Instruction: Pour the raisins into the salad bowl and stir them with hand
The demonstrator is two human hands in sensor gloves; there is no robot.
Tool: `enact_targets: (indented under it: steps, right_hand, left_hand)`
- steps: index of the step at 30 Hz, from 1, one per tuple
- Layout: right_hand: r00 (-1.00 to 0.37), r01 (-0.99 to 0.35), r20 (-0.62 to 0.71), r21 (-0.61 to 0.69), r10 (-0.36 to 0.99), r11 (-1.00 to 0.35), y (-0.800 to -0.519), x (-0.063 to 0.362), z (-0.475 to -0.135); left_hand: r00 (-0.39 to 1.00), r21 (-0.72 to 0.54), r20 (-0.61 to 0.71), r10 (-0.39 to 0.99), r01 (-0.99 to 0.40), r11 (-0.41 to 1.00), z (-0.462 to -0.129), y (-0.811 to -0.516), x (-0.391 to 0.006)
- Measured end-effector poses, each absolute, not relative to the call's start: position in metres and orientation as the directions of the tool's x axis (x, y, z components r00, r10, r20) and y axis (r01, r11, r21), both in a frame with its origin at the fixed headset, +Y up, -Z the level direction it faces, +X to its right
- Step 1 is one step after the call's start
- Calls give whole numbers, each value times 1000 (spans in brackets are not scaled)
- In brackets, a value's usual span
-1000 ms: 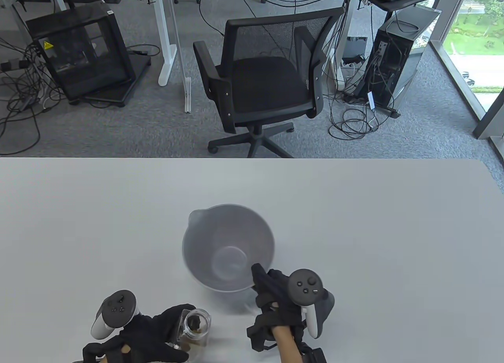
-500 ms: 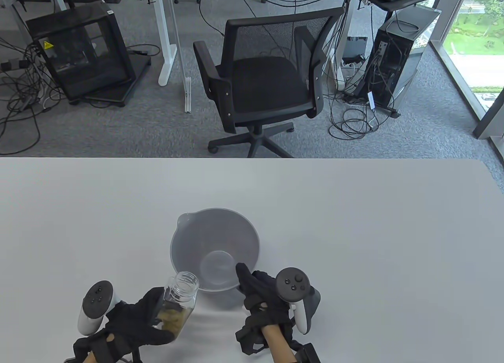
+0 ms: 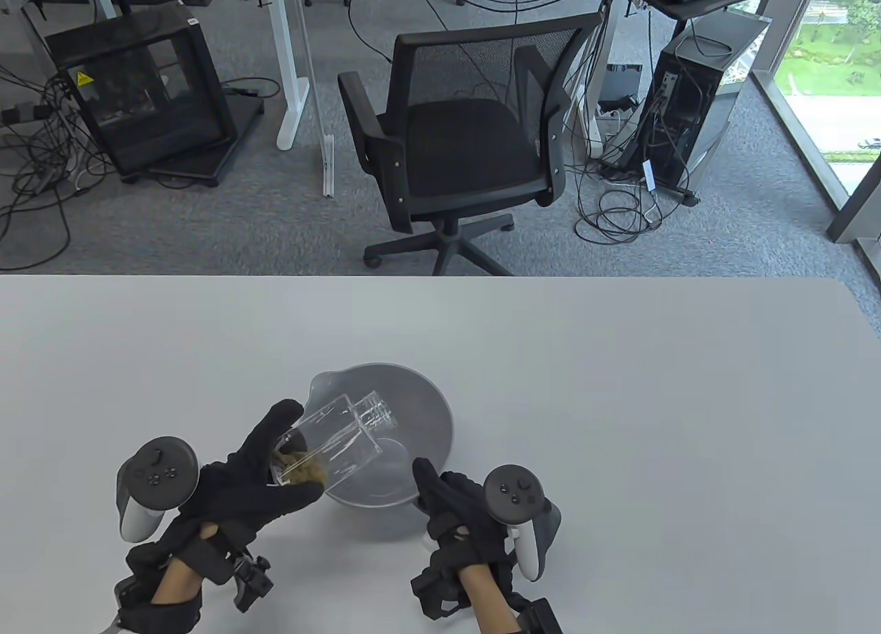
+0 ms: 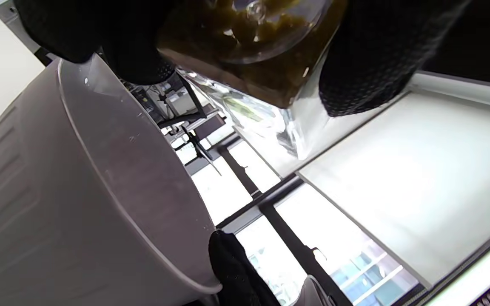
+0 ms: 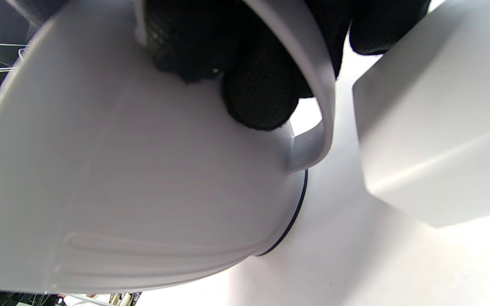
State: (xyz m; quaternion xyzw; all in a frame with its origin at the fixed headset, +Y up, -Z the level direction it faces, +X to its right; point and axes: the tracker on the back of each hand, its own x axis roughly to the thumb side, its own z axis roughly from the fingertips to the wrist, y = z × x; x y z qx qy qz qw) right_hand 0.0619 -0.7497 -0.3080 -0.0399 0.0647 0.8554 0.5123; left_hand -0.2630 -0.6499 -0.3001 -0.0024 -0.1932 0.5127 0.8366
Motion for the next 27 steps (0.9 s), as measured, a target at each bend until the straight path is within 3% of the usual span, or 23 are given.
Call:
enact_targets:
  steps: [3,9,17,23,27]
  right_hand:
    - [-466,-885,-135,81,875,-458,-750,63,-309]
    - [-466,-885,-129,86,875,-458,-750,63,-309]
    - [-463,-886,-127,88,877,-455,-751,63,-309]
    - [-469,-883,-121,89,875,-461,-751,62,-309]
    - [-471,-882,-120,92,874,-462,-752,62,-309]
  left_hand:
    - [424,-208,316,849,-842,498,-305,-652,-258]
    - [516,-82,399,758,-803,590,-309,-663,-258]
    - [492,-76,412,767,-820,567,-310,-669,-256]
    - [545,-26,541,640,-750,660,-300,-652,-243]
    - [597,-1,551,584,-699,716,-296,-638,-229]
